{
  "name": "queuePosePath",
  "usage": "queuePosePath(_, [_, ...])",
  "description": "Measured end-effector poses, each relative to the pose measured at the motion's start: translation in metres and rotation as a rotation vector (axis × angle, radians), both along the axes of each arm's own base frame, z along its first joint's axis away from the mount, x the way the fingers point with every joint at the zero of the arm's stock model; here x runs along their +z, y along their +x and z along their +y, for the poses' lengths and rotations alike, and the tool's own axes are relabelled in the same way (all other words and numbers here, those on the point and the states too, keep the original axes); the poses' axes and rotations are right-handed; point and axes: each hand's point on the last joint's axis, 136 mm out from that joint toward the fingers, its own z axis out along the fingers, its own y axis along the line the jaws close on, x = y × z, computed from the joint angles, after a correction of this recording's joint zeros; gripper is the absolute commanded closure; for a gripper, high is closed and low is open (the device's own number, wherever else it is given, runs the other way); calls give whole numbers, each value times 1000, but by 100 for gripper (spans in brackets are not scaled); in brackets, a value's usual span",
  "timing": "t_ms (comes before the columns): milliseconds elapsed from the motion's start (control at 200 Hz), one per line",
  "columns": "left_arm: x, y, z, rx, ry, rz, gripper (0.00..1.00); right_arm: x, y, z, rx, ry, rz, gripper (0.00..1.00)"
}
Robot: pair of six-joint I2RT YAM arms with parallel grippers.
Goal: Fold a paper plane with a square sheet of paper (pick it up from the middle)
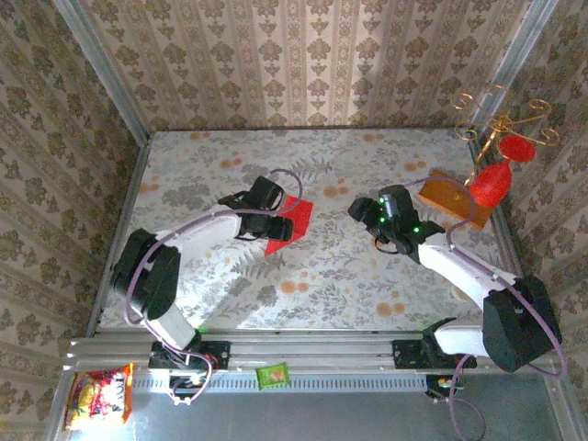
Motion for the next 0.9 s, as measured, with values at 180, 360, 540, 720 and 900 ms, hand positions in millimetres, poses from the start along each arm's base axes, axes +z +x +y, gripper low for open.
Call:
queuePosePath(180, [-29, 0, -10, 39, -48, 116, 50, -1, 1, 4, 19, 8, -1, 21])
queuePosePath(360, [-32, 9, -20, 57, -73, 137, 52, -4, 2, 5, 33, 0, 1, 22])
queuePosePath(540, [-34, 22, -16, 85, -75, 129, 52, -12, 3, 6, 34, -7, 19, 23])
queuePosePath(720, [-42, 29, -7, 114, -62, 142, 57, -21, 2, 9, 49, -7, 47, 24])
queuePosePath(900, [-52, 34, -8, 120, -44, 157, 61, -23, 6, 16, 67, -8, 58, 24])
